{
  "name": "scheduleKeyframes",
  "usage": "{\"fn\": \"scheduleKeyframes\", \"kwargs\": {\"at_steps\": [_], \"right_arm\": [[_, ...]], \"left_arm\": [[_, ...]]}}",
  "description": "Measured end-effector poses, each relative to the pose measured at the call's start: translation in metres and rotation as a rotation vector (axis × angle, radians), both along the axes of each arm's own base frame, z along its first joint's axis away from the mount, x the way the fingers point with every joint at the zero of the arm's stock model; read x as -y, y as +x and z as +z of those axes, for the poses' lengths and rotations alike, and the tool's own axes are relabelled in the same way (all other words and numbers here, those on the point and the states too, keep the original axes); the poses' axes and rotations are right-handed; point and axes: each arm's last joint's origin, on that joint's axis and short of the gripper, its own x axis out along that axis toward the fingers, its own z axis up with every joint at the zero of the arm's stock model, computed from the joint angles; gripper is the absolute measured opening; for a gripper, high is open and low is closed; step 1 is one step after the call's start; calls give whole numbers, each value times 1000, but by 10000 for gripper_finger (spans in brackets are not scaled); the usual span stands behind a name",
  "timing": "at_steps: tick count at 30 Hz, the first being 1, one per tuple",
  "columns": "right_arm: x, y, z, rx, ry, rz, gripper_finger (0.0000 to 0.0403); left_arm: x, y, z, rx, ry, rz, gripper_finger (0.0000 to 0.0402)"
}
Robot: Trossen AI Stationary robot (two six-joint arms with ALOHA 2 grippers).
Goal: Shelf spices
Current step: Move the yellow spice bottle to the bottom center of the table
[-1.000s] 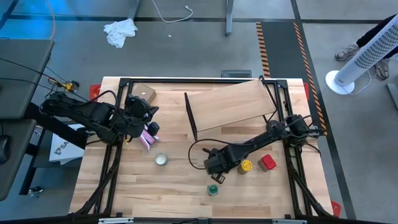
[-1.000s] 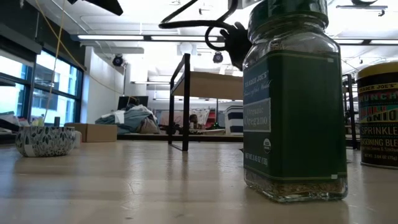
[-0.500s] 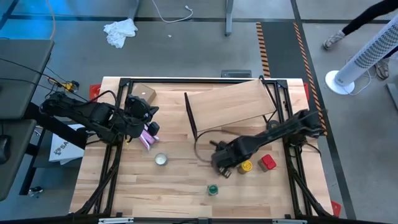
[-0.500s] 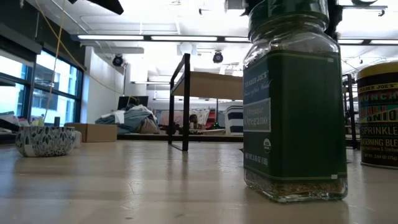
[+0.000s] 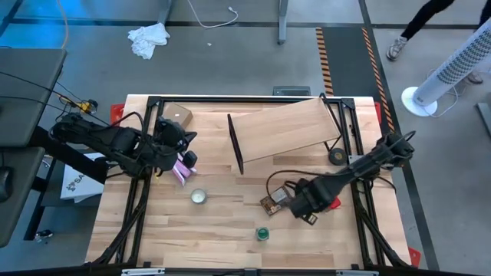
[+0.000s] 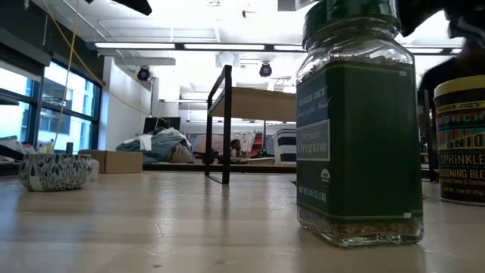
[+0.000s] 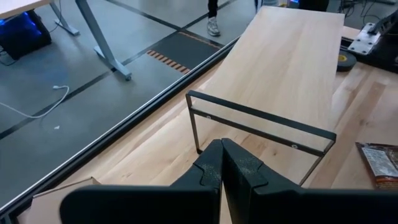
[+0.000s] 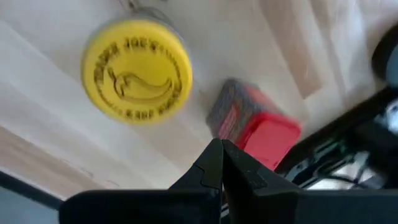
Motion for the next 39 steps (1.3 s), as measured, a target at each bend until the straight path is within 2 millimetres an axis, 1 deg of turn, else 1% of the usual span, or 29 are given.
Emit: {"fn": "scheduleKeyframes", "kwargs": {"at_steps": [4,7,10,12,14,17,19,20,22,24,26,29,31,33,36,39], "right_arm": [[-4,-1,1,119,39,-74,0],[-7,3,-4,158,64,-116,0],[-14,15,-8,276,145,-146,0],[-16,21,-11,345,168,-167,0],[-14,28,-11,409,172,-188,0],[-8,37,-10,457,182,-211,0],[-5,41,-7,478,191,-184,0],[-4,40,-4,474,186,-177,0],[-1,33,8,457,157,-171,0],[4,21,21,440,104,-177,0],[11,9,24,378,34,-197,0],[21,4,17,326,-29,-203,0],[27,8,9,349,-17,-200,0],[30,16,-1,414,16,-191,0],[43,21,-20,444,18,-222,0],[55,19,-41,431,12,-265,0]], "left_arm": [[0,0,0,4,0,0,0],[0,0,0,5,2,2,0],[0,0,0,6,2,2,0],[0,0,0,5,3,2,0],[0,0,0,6,2,2,0],[0,0,0,6,3,3,0],[0,0,0,6,3,3,0],[0,0,0,6,3,3,0],[0,0,0,6,3,3,0],[0,0,0,6,3,3,0],[0,0,0,6,3,3,0],[0,0,0,6,3,3,0],[0,0,0,5,5,3,0],[0,0,0,1,10,1,0],[0,0,0,1,10,1,0],[0,0,0,0,9,1,0]]}}
